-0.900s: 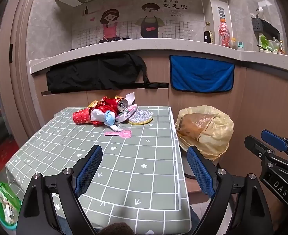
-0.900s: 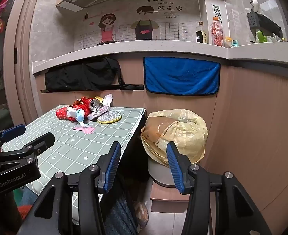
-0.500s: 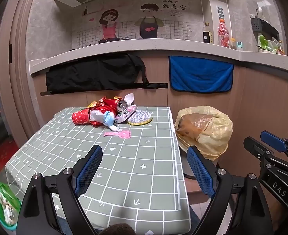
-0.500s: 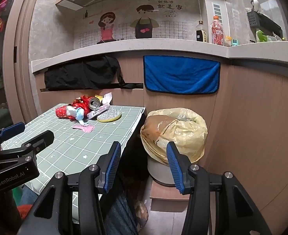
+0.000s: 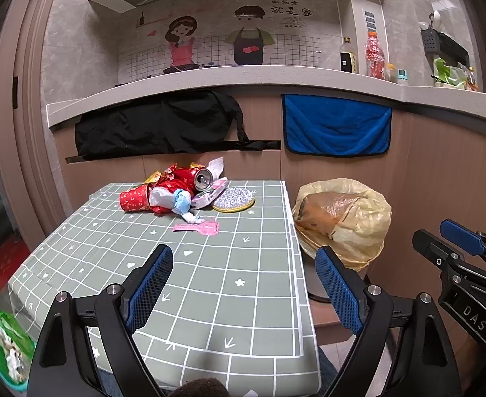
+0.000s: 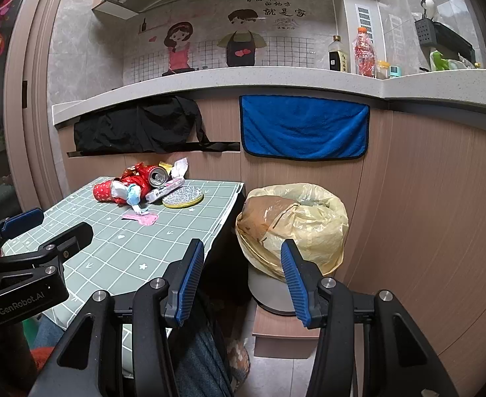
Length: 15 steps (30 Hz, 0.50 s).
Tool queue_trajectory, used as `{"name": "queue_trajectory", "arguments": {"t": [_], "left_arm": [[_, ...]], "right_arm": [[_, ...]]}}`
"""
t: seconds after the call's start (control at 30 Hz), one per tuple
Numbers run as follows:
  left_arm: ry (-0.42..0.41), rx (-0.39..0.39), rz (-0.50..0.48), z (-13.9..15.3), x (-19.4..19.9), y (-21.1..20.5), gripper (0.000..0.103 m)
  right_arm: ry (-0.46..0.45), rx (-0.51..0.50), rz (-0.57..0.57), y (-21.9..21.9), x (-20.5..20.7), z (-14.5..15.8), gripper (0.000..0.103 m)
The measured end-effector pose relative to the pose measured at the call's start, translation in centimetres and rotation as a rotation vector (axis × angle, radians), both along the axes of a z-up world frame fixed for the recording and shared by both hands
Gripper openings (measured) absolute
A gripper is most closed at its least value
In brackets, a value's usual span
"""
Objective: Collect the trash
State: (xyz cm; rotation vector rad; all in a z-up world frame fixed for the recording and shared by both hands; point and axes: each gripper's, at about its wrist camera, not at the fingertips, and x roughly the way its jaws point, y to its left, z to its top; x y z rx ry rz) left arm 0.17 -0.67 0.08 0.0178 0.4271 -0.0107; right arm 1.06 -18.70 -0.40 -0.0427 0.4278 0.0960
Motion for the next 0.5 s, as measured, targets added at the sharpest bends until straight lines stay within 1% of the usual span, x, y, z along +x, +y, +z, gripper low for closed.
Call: {"name": "queue_trajectory", "arguments": {"t": [0.5], "left_arm": [[-0.005, -0.003, 0.001, 0.32, 0.04, 0.1, 0.088]], "right_arm": [[0.0, 0.003, -0.007, -0.23, -0.08, 0.06, 0.046]]}}
